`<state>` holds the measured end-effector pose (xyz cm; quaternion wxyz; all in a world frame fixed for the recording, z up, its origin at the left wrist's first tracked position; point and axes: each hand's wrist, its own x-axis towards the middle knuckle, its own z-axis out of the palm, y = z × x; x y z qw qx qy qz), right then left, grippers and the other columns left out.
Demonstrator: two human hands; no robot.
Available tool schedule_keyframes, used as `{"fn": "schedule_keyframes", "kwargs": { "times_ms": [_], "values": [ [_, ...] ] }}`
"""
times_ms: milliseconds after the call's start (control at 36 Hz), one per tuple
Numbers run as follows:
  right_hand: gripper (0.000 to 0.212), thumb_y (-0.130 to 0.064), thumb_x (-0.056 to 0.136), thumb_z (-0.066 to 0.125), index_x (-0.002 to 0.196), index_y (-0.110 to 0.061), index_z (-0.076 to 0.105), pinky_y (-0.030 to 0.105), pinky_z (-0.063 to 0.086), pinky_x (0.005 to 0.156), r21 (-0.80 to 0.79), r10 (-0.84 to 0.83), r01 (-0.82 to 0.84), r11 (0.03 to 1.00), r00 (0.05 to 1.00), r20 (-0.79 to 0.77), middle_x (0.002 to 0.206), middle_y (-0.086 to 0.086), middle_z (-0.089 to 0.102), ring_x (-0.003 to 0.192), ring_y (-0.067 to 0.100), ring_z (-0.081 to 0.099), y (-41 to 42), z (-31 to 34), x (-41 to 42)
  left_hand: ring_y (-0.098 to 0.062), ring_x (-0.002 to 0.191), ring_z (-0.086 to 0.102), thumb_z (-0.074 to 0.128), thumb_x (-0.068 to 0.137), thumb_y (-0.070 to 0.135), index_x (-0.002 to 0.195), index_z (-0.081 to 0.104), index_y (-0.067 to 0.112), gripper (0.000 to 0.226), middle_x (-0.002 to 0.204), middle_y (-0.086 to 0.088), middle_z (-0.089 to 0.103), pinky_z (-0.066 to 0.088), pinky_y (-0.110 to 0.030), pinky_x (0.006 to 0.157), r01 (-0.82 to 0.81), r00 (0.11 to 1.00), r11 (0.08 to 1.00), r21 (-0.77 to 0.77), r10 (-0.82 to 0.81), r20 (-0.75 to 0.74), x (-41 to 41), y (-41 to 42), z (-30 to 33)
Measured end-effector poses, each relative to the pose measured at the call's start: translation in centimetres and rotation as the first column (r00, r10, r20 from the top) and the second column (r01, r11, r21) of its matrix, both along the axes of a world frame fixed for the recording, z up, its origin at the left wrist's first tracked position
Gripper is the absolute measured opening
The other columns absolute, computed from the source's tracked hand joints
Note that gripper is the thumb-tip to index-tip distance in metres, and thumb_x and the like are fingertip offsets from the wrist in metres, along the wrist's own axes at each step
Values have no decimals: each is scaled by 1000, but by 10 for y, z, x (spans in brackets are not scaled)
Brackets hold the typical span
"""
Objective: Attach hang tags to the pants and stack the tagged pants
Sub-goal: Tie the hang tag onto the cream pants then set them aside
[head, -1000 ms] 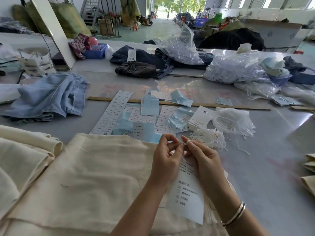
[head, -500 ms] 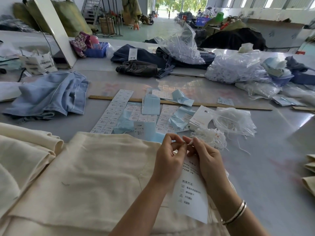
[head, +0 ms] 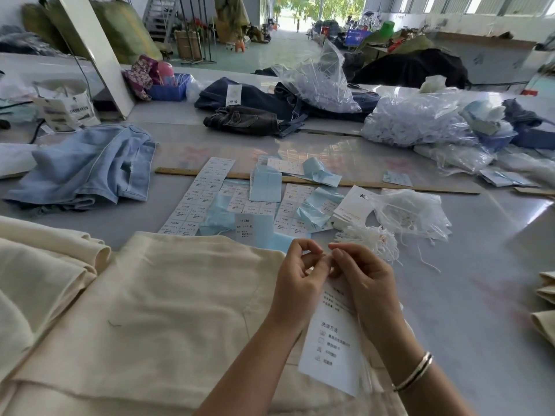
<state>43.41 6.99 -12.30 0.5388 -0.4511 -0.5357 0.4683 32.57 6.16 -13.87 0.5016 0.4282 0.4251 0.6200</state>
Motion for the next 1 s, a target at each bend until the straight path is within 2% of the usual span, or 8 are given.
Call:
{"fn": "schedule_keyframes", "kwargs": {
  "times_ms": [83, 167, 222, 417, 528, 667, 806, 1000],
  "values": [
    [9, -25, 74, 69, 81, -25, 75, 21, 53, 59, -64, 21, -27, 998, 996, -91, 73, 3, 71, 64, 11, 64, 2, 1, 2, -13, 66, 67, 59, 93, 4, 86, 49, 18, 18, 74, -5, 71, 51, -25, 61, -10, 1000, 1000, 9, 10, -7, 0, 0, 0],
    [16, -24, 67, 72, 82, -18, 76, 23, 53, 55, -187, 24, -82, 979, 955, -296, 67, 7, 69, 58, 12, 62, 4, 2, 7, -15, 73, 71, 56, 94, 5, 87, 47, 19, 18, 82, -5, 75, 53, -31, 67, -17, 999, 999, 29, 18, -45, -1, 0, 0],
    [17, -21, 68, 71, 83, -15, 76, 24, 54, 57, -219, 39, -120, 968, 939, -342, 68, 10, 69, 58, 13, 63, 5, 4, 10, -15, 77, 72, 56, 94, 6, 87, 47, 20, 18, 84, -5, 75, 55, -28, 70, -27, 996, 998, 48, 31, -80, -1, 0, 0],
    [13, -12, 70, 66, 77, -9, 76, 21, 55, 61, -236, 107, -206, 950, 921, -374, 58, 7, 60, 60, 14, 63, 7, 12, 14, -15, 76, 71, 57, 94, 8, 87, 47, 25, 21, 82, -5, 74, 57, -34, 71, -60, 960, 991, 119, 90, -267, -5, 2, 1],
    [13, -10, 70, 65, 78, -6, 75, 20, 54, 64, -252, 112, -216, 943, 921, -373, 67, 12, 66, 63, 14, 63, 6, 12, 13, -11, 76, 70, 57, 93, 6, 86, 47, 25, 23, 79, -3, 73, 55, -24, 69, -60, 947, 986, 155, 105, -304, -6, 1, 4],
    [15, -10, 69, 66, 80, -5, 75, 20, 53, 63, -253, 88, -190, 949, 926, -368, 72, 13, 68, 61, 14, 58, 7, 12, 15, -15, 77, 71, 58, 92, 5, 86, 48, 24, 22, 81, -8, 72, 58, -38, 72, -51, 919, 981, 187, 120, -376, -7, 2, 6],
    [13, -10, 68, 67, 77, -6, 76, 19, 53, 62, -240, 58, -162, 957, 919, -389, 69, 11, 66, 61, 15, 58, 7, 11, 13, -10, 75, 70, 58, 92, 3, 85, 48, 24, 24, 80, -6, 72, 53, -22, 66, -38, 916, 980, 195, 112, -385, -8, 1, 7],
    [13, -12, 69, 68, 78, -8, 77, 20, 54, 62, -229, 45, -136, 964, 930, -365, 71, 11, 67, 62, 14, 61, 6, 10, 12, -9, 75, 70, 59, 92, 5, 84, 47, 27, 26, 81, -5, 72, 57, -29, 67, -50, 903, 981, 189, 125, -410, -9, 2, 6]
  ]
}}
